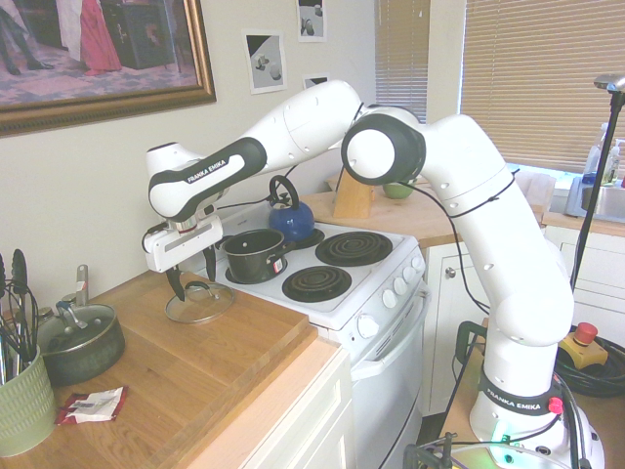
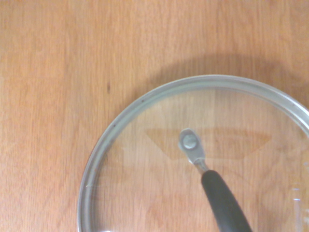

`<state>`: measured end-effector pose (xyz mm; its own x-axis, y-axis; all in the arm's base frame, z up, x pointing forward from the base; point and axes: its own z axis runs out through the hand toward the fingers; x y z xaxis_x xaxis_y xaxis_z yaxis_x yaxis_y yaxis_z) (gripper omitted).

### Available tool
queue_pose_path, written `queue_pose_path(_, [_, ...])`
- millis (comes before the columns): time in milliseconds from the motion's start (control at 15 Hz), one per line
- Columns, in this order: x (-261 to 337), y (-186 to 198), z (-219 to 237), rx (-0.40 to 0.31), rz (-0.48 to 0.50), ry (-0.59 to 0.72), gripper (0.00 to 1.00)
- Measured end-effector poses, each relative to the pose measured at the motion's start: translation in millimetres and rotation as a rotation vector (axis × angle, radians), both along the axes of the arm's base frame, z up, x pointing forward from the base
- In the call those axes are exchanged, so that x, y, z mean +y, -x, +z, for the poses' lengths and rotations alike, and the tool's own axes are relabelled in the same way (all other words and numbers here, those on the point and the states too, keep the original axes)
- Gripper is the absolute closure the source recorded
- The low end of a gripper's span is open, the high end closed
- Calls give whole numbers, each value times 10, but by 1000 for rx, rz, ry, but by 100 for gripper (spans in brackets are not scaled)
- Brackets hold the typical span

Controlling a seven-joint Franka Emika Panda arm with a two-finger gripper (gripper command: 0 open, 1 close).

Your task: Cover the lid of the pot

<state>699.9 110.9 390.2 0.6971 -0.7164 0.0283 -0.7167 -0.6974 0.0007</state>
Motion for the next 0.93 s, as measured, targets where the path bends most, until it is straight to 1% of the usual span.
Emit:
queue_pose_path(467, [30, -11, -116, 16, 10, -3, 100])
queue_pose_path(933, [-4, -24, -115, 11, -1, -10, 100])
